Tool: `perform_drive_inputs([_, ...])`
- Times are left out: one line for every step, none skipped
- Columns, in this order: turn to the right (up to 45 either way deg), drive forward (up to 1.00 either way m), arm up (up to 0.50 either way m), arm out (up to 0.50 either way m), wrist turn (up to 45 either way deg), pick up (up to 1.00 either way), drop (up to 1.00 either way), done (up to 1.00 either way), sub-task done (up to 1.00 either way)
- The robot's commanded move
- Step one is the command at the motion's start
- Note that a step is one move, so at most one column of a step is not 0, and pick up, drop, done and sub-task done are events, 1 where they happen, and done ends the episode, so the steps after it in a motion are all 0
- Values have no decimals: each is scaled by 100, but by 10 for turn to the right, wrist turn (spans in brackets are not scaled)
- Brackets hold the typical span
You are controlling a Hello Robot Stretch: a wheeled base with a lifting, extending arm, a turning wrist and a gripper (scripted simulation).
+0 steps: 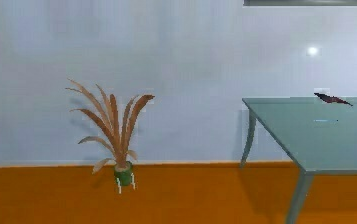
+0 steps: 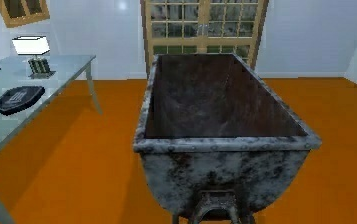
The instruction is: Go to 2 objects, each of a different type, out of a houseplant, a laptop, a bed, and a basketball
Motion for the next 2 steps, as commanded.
perform_drive_inputs([0,80,0,0,0,0,0,0,0])
perform_drive_inputs([-330,0,0,0,0,0,0,0,0])
